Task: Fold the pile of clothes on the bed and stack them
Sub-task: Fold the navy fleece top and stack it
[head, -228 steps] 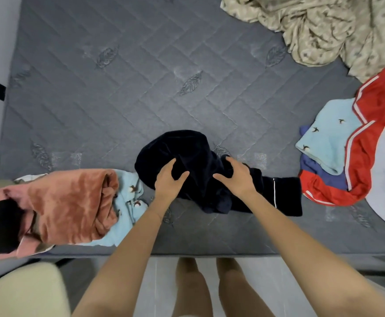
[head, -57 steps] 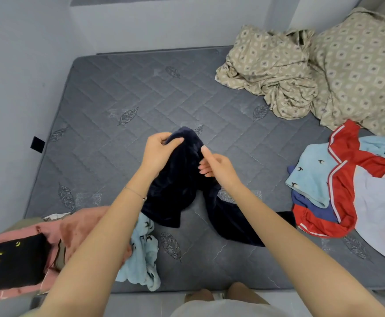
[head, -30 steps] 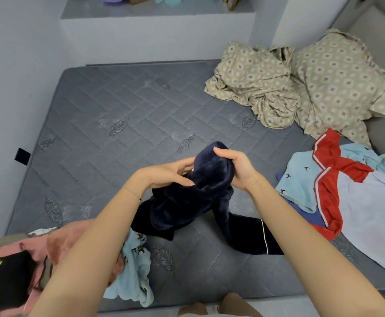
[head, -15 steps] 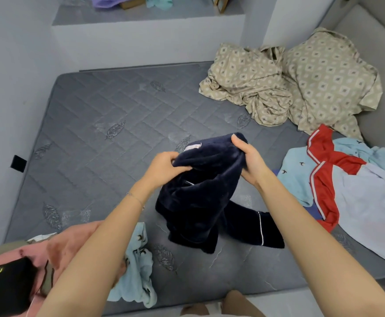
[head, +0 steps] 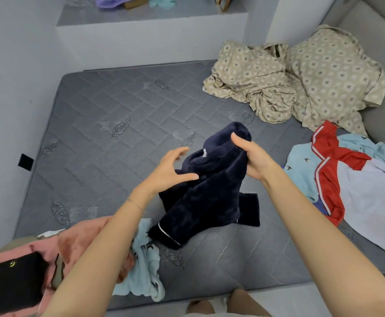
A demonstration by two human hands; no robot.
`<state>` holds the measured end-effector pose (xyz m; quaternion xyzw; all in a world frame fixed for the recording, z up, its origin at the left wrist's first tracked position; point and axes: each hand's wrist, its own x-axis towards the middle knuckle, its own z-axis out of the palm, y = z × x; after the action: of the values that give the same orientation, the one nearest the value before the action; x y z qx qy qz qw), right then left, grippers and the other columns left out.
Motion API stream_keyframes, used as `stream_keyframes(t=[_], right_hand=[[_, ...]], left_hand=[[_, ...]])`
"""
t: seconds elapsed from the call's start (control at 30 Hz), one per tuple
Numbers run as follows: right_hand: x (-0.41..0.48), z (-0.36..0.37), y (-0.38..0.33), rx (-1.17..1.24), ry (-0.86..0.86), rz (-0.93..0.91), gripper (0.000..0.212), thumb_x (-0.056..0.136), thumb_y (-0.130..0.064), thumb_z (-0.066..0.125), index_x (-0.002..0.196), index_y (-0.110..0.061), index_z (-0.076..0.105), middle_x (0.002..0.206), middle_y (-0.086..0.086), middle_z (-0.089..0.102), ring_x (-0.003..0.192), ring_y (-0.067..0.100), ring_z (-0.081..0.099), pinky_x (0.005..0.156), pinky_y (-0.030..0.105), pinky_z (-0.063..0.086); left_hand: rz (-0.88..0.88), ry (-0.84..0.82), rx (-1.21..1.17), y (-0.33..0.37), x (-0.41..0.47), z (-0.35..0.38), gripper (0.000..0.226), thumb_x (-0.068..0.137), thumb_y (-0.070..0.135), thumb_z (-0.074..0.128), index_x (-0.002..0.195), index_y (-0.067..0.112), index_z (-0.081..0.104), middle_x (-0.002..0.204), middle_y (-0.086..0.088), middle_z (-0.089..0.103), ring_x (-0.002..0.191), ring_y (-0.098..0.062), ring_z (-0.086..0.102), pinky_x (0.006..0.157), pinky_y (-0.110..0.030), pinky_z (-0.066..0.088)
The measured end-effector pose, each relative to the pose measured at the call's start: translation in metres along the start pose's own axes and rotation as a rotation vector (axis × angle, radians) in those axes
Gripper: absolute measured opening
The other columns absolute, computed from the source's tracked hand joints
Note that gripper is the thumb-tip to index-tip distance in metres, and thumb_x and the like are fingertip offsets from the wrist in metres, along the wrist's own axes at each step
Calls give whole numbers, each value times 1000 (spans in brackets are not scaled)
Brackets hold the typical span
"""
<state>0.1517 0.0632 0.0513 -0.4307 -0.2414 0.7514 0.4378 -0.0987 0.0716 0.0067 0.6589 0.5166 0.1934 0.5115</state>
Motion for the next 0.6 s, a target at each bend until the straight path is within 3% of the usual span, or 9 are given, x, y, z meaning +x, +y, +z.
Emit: stream_keyframes(t=[0.07,0.13,0.23,0.3,0.37,0.5,0.6], right_hand=[[-4,3,1,-8,-28,32,41,83,-33,62,112,-6,62,102,11,74,97,22,71,75,29,57],[-9,5,2,-32,-75,61,36,85,-32,57,106,-6,68,100,11,74,94,22,71,76,29,57],[-15,3,-2,-33,-59,91,39,83,-35,53,100,-3,69,95,11,73,90,22,71,80,32,54],[-20,-1,-6,40,-18,73,34,80,-34,54,82,-8,76,82,7,74,79,19,72,72,28,56],[-24,-4,-8,86,-25,46,35,81,-32,52,68,-12,78,73,3,73,72,16,72,65,25,57],[-31,-9,-3,114,-3,66,37,81,-32,51,63,-12,76,68,3,71,67,15,71,63,24,57],[-35,-11,4,127,28,81,37,81,-34,53,63,-11,76,68,4,71,67,17,71,64,25,57]], left_hand=[[70,-89,-87,8,0,0,83,74,49,78,140,54,29,147,28,34,135,10,29,99,-5,28],[137,-214,-171,19,3,5,78,76,45,77,139,55,33,145,32,36,137,11,28,105,-5,26],[132,-396,-125,26,9,14,57,80,28,79,123,52,51,128,16,57,121,6,48,101,-10,34],[93,-461,-6,21,12,19,50,79,25,80,118,46,56,118,4,55,103,0,50,96,-14,35],[51,-501,82,11,13,25,53,78,28,81,122,41,55,121,4,49,108,-3,44,97,-15,32],[47,-463,-15,2,14,35,87,76,27,83,142,43,29,145,22,29,136,2,28,104,-7,26],[-78,-550,-63,-5,17,42,111,74,33,84,151,44,5,153,19,19,139,-1,27,113,-19,26]])
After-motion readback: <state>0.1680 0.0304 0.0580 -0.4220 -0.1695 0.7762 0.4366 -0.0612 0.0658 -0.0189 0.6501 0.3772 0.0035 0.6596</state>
